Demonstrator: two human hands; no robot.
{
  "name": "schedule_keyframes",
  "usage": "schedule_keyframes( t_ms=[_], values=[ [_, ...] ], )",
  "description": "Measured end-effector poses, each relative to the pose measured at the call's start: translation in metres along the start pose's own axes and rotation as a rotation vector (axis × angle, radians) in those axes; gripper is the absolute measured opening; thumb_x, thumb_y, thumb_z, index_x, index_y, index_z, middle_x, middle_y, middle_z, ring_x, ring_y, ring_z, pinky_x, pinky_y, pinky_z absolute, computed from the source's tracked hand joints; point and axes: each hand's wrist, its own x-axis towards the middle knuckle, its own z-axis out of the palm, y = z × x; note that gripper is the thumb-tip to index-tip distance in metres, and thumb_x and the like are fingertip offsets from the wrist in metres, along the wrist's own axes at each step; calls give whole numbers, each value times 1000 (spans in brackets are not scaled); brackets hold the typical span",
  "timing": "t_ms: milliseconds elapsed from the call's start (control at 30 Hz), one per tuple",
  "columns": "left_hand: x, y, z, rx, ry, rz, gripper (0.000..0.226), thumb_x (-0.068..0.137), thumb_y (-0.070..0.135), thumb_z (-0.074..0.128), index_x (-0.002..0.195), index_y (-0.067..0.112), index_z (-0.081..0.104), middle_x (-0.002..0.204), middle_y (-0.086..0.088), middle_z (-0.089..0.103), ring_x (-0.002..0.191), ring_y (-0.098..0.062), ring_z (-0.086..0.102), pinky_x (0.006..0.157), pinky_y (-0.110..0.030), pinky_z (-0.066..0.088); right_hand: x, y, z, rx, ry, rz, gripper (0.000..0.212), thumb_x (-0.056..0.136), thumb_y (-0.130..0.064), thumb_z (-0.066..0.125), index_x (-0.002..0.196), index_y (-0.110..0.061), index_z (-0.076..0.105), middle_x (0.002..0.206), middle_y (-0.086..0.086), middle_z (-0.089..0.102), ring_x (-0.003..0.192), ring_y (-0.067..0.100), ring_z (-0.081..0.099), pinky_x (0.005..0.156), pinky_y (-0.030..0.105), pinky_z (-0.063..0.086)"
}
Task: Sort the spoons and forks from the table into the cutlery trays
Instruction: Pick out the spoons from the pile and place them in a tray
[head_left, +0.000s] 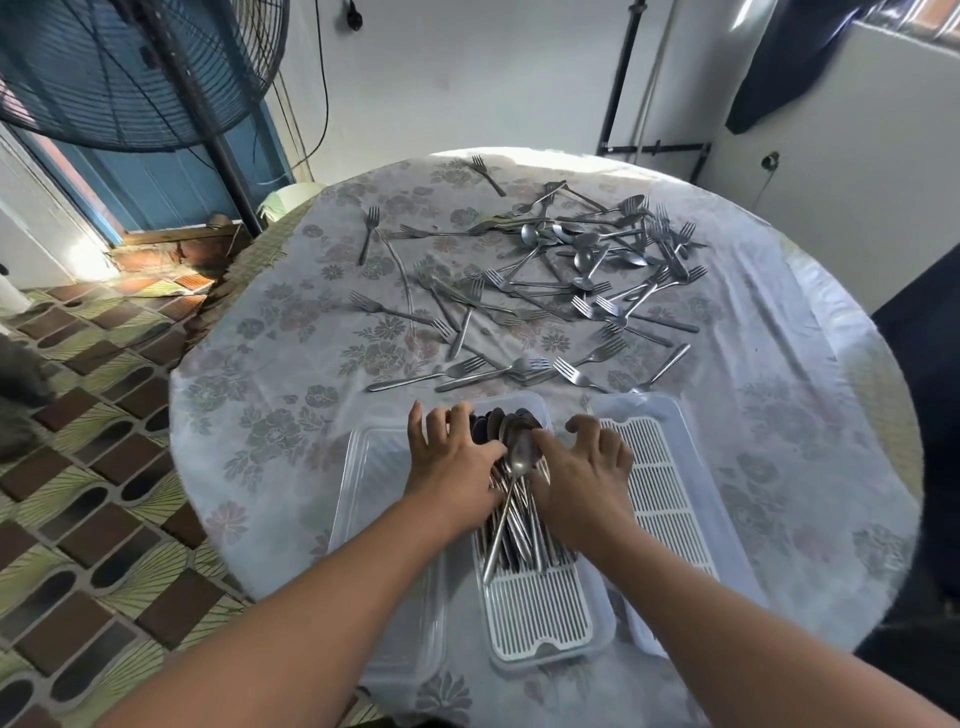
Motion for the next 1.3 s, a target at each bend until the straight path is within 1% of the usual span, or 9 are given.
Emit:
schedule_keyframes(
  t_ms=[100, 200, 367, 500, 633, 833, 1067, 1167, 1300],
  values=[
    [3, -7, 3, 4, -41, 74, 64, 83, 65, 68, 142, 51, 46, 154, -6, 14, 144, -37, 7, 117, -61, -20, -3, -3, 0, -53, -24, 24, 48, 100, -55, 46, 146, -51, 34, 142, 4, 21, 132, 29, 22, 114, 48, 16],
    [3, -8, 4, -39, -12, 98, 60, 84, 63, 67, 139, 48, 49, 151, -8, 19, 143, -37, 11, 117, -59, -19, -2, -7, 3, -131, -55, 58, 55, 99, -63, 42, 152, -52, 29, 142, 5, 19, 131, 30, 20, 114, 49, 17],
    [-2, -17, 1, -158, 141, 59, 43, 90, 63, 59, 122, 35, 59, 142, -8, 29, 137, -33, 19, 121, -56, -6, 8, -28, 7, -119, 15, 84, 31, 96, -58, 53, 123, -43, 53, 129, 4, 25, 123, 29, 24, 112, 49, 19],
    [-5, -35, 2, -212, 205, 41, 35, 90, 58, 60, 116, 35, 63, 139, -5, 30, 133, -30, 18, 120, -53, -4, 13, -41, 7, -88, -2, 142, 27, 97, -51, 57, 119, -35, 57, 123, 3, 27, 119, 27, 28, 106, 46, 27],
    [-6, -51, 7, -283, 206, -35, 33, 86, 65, 61, 109, 40, 66, 135, -3, 34, 128, -29, 20, 119, -54, 9, 24, -62, 0, 74, -33, 161, 26, 98, -53, 50, 116, -39, 63, 114, -1, 29, 118, 27, 30, 101, 45, 27],
    [-8, -60, 7, -370, 263, -76, 37, 86, 67, 59, 109, 40, 69, 130, -4, 38, 124, -28, 25, 115, -53, 18, 50, -80, 1, 225, -65, 334, 26, 97, -50, 53, 106, -37, 73, 127, 8, 45, 124, 34, 30, 101, 47, 26],
    [-1, -52, 6, -357, 276, -36, 33, 89, 60, 61, 113, 39, 65, 133, -5, 35, 122, -27, 20, 118, -52, 14, 40, -72, 9, 248, 78, 314, 31, 89, -57, 67, 102, -32, 52, 114, -1, 32, 122, 30, 34, 102, 45, 27],
    [4, -42, 4, -355, 233, -39, 31, 90, 57, 61, 114, 37, 65, 133, -4, 33, 126, -31, 20, 118, -49, 13, 35, -59, 3, 278, 85, 284, 31, 89, -57, 64, 107, -33, 55, 117, 0, 37, 123, 29, 34, 103, 46, 26],
    [15, -17, -2, -427, 338, -101, 18, 91, 43, 65, 106, 33, 69, 128, -4, 42, 121, -32, 32, 112, -47, 23, 37, -32, -10, 355, 136, 291, 28, 94, -54, 61, 115, -36, 61, 129, 4, 47, 127, 30, 39, 101, 44, 27]
  ],
)
